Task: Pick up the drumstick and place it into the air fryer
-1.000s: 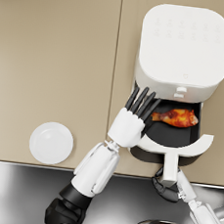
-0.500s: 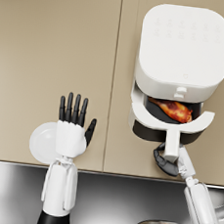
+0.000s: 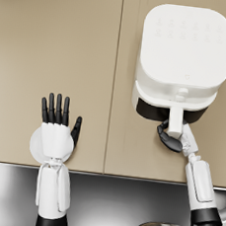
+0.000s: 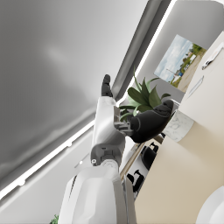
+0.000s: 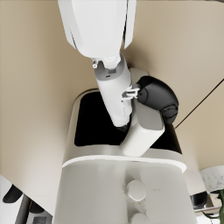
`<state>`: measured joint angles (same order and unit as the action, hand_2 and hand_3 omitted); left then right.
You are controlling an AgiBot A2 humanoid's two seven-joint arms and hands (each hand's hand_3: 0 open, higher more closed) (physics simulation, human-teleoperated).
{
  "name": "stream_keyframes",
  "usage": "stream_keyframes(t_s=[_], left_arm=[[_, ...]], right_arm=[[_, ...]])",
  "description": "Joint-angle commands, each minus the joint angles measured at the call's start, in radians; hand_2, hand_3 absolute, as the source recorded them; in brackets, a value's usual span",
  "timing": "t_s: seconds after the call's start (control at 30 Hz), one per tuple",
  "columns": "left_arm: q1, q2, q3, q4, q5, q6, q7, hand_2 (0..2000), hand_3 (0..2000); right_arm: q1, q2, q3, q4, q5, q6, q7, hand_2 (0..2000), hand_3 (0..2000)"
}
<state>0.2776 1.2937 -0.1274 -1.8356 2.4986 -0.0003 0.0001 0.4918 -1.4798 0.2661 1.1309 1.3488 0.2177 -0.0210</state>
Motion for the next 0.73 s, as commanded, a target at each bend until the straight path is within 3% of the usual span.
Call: stream_keyframes(t_s=[0.03, 0.1, 0.17, 0.2, 0.73], left_arm=[[0.023, -0.003, -0.006, 0.017, 0.000, 0.000, 0.000, 0, 0], [0.016, -0.002, -0.009, 0.022, 0.000, 0.000, 0.000, 0, 0], [0.009, -0.001, -0.009, 0.026, 0.000, 0.000, 0.000, 0, 0], [0.002, 0.000, -0.007, 0.023, 0.000, 0.000, 0.000, 0, 0], [-0.004, 0.000, -0.008, 0.030, 0.000, 0.000, 0.000, 0, 0]], right_arm=[[0.247, -0.087, -0.008, -0.114, -0.001, -0.005, 0.003, 2000, 2000], [0.268, -0.089, -0.003, -0.140, -0.001, 0.002, 0.000, 2000, 2000], [0.263, -0.077, 0.027, -0.130, -0.002, 0.069, -0.002, 2000, 2000], [0.103, -0.008, -0.001, -0.137, -0.003, 0.083, 0.002, 2000, 2000], [0.119, -0.001, 0.005, -0.157, -0.007, 0.120, 0.005, 2000, 2000]])
